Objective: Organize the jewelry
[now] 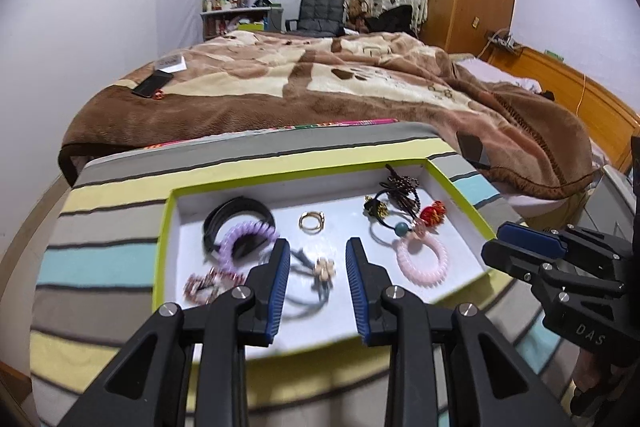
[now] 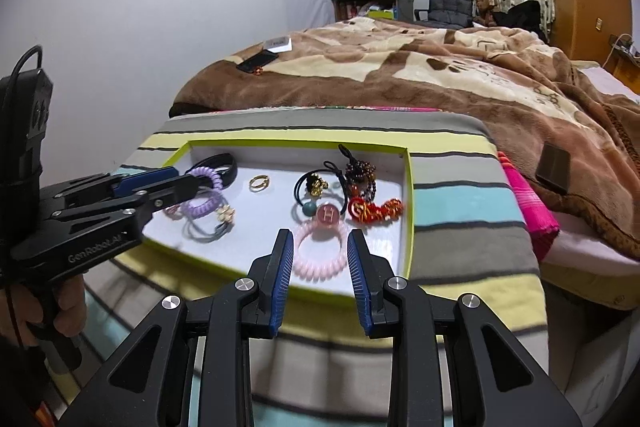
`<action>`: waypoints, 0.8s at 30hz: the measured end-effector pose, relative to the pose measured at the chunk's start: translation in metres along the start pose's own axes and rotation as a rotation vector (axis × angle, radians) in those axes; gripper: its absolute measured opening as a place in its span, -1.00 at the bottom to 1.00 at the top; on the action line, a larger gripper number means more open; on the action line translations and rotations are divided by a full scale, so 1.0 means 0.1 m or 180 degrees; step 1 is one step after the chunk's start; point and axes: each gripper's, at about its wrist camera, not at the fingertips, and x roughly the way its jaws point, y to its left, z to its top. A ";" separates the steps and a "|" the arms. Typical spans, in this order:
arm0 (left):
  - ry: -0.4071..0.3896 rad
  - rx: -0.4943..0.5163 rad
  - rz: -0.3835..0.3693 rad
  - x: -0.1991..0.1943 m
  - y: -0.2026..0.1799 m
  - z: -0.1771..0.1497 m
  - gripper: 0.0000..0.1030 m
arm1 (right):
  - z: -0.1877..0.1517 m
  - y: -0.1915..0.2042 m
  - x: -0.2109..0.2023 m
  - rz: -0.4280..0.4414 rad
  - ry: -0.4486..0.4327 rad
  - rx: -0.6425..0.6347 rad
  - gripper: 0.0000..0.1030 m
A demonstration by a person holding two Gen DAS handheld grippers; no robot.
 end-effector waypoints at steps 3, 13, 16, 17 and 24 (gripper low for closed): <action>-0.0076 -0.0022 0.0042 -0.19 -0.02 -0.12 -0.41 | -0.09 0.06 -0.15 -0.0002 -0.0051 -0.0015 -0.44; -0.0225 -0.0083 0.0160 -0.71 -0.09 -0.53 -0.38 | -0.45 0.27 -0.59 0.0029 -0.0195 -0.0094 -0.44; -0.0246 -0.0114 0.0199 -0.82 -0.09 -0.66 -0.38 | -0.56 0.31 -0.69 0.0036 -0.0204 -0.0069 -0.44; -0.0250 -0.0126 0.0218 -0.86 -0.09 -0.71 -0.38 | -0.61 0.32 -0.72 0.0040 -0.0200 -0.0057 -0.44; -0.0337 -0.0135 0.0346 -1.12 -0.15 -0.96 -0.37 | -0.84 0.40 -0.91 0.0010 -0.0217 -0.0043 -0.44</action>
